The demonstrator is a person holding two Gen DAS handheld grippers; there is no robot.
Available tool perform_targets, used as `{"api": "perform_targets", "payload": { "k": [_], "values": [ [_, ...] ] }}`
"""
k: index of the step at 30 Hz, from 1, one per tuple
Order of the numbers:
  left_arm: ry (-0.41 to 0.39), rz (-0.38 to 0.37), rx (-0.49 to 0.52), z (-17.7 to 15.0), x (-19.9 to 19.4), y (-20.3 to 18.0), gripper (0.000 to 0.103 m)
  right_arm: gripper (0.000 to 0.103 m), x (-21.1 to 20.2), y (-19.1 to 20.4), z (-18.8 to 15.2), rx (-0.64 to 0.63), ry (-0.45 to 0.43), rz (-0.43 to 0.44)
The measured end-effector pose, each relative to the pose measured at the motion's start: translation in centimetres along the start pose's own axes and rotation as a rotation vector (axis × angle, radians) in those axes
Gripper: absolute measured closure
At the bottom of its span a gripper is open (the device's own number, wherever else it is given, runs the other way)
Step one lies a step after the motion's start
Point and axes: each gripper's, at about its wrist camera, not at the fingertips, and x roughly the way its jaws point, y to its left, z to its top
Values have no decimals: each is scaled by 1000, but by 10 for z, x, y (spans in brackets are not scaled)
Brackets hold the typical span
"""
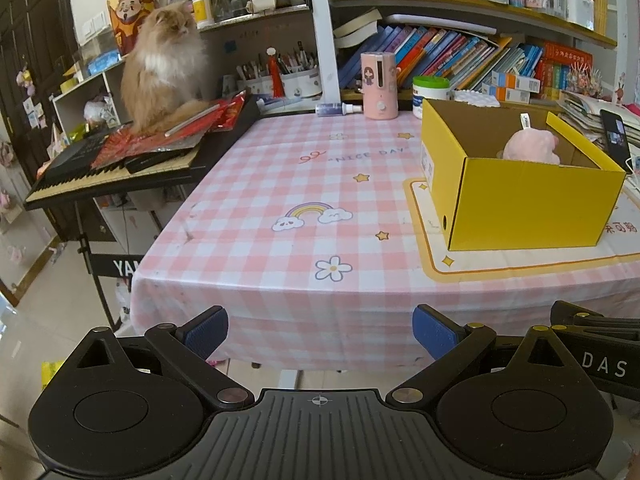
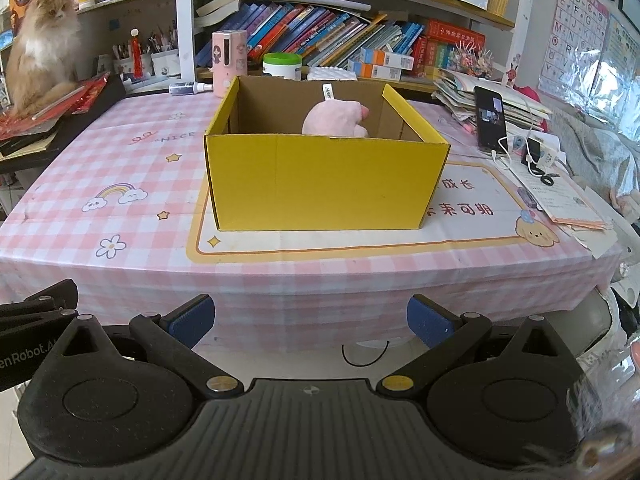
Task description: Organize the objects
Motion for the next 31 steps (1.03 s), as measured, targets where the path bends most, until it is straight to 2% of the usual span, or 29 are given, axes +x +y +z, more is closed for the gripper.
{"api": "perform_targets", "payload": {
  "k": [31],
  "values": [
    [24, 10, -19, 0, 8, 7, 3, 0, 3, 9, 2, -9, 2, 20]
  ]
}}
